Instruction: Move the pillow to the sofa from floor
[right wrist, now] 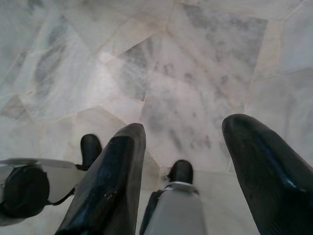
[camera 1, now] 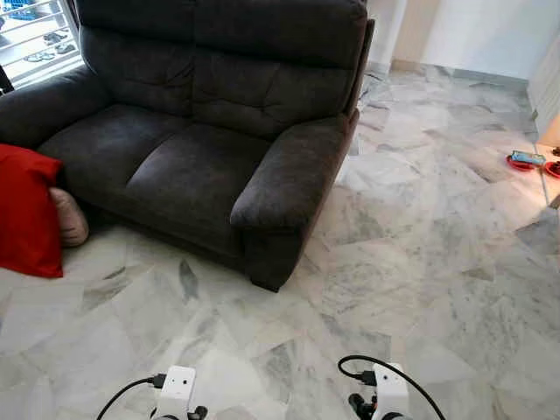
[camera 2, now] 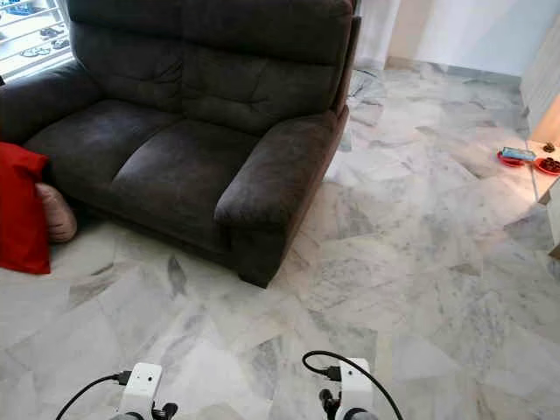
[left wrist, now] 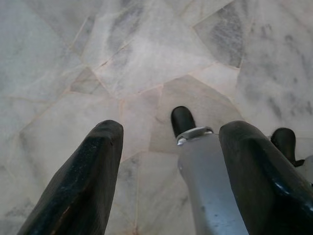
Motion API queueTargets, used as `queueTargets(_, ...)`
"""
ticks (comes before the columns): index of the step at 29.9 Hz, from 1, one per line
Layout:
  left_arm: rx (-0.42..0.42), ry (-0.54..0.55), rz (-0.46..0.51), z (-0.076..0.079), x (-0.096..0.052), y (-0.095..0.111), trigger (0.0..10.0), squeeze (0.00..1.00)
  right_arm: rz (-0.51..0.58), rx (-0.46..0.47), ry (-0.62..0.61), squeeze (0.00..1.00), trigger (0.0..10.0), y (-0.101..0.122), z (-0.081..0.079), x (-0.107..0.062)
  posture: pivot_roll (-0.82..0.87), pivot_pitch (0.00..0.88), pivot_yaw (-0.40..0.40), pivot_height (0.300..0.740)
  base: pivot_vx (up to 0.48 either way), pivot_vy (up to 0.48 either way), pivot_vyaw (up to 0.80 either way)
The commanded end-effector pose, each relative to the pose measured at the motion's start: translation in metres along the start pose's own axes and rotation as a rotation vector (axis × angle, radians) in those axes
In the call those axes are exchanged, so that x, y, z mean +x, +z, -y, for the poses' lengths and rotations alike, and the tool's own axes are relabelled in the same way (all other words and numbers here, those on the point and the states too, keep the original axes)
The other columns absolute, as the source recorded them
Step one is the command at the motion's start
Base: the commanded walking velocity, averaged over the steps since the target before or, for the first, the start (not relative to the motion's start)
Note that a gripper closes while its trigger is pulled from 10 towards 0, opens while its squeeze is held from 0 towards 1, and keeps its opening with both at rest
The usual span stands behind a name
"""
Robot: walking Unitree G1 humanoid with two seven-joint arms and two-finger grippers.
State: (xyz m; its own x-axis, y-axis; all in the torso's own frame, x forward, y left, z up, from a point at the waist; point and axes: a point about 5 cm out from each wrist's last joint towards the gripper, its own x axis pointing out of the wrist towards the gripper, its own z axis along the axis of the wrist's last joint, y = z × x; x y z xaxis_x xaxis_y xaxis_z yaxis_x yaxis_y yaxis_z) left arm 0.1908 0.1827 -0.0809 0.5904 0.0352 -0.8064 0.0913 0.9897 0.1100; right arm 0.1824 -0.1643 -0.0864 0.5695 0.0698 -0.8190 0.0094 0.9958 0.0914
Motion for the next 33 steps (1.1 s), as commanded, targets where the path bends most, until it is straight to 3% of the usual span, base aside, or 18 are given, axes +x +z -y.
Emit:
queueTargets(1,0.005,-0.006,-0.012,0.0006,-0.0001,-0.0018,10.0,0.00,-0.012,0.001,0.004,0.00,10.0,-0.0015,-0.0031,0.0004,-0.04,0.000,-0.015,0.740,0.000,0.000,0.00)
queueTargets(22,0.000,0.001,-0.017,-0.0015,0.0002,-0.0006,10.0,0.00,0.002,0.013,0.001,0.00,10.0,0.0017,-0.0049,0.0011,-0.03,0.000,-0.012,0.740,0.000,0.000,0.00)
queueTargets(33,0.003,-0.001,-0.016,-0.0004,0.0004,0.0001,10.0,0.00,-0.002,0.013,-0.007,0.00,10.0,0.0021,-0.0033,0.0010,-0.03,0.000,-0.016,0.740,0.000,0.250,0.00)
